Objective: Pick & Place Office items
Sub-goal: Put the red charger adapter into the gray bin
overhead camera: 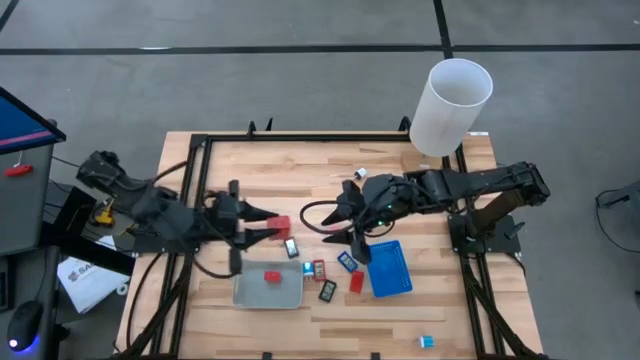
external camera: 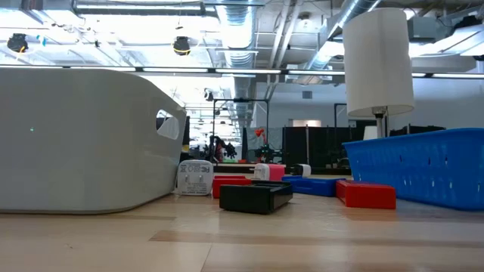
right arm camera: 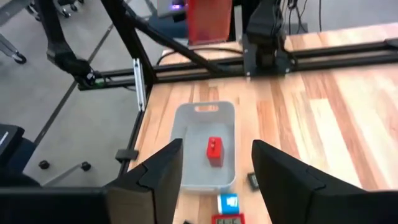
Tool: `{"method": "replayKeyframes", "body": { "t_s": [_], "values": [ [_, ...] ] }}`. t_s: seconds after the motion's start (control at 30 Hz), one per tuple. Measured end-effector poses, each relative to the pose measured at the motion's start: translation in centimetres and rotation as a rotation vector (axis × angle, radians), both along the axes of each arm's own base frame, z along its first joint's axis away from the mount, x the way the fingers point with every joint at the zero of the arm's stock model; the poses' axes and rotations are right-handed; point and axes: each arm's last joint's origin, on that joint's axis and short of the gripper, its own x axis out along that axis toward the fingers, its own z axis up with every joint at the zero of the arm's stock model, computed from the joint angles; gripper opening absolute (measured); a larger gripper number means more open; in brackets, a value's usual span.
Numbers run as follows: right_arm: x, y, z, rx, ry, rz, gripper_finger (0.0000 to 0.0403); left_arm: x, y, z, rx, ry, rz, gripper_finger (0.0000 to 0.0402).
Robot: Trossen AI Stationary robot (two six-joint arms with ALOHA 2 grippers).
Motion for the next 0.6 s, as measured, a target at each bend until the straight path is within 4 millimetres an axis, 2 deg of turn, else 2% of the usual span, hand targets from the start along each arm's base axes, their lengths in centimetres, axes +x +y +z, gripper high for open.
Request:
{"method": "replayKeyframes", "body": {
  "t_s": [0.13,0.3,0.47,0.6],
  "values": [
    [-0.1,0.0,-0.2,0.016,0.027,-0.012,0.0179,-2.4,-0.6,-0.9,-0.047,0.101,-0.026,0.0118],
    [-0.4,-0.1,0.3,0.052,0.007,-0.03,0.0176,-4.4,-2.7,-2.0,-0.125,0.151,-0.083,0.0118],
    [-1.1,-0.2,1.3,0.098,-0.029,-0.049,0.0176,-5.9,-5.0,-4.8,-0.225,0.174,-0.111,0.0118],
    [-1.7,-0.4,2.1,0.132,-0.066,-0.072,0.0172,-6.8,-6.7,-7.8,-0.26,0.111,-0.085,0.0118]
  ]
}}
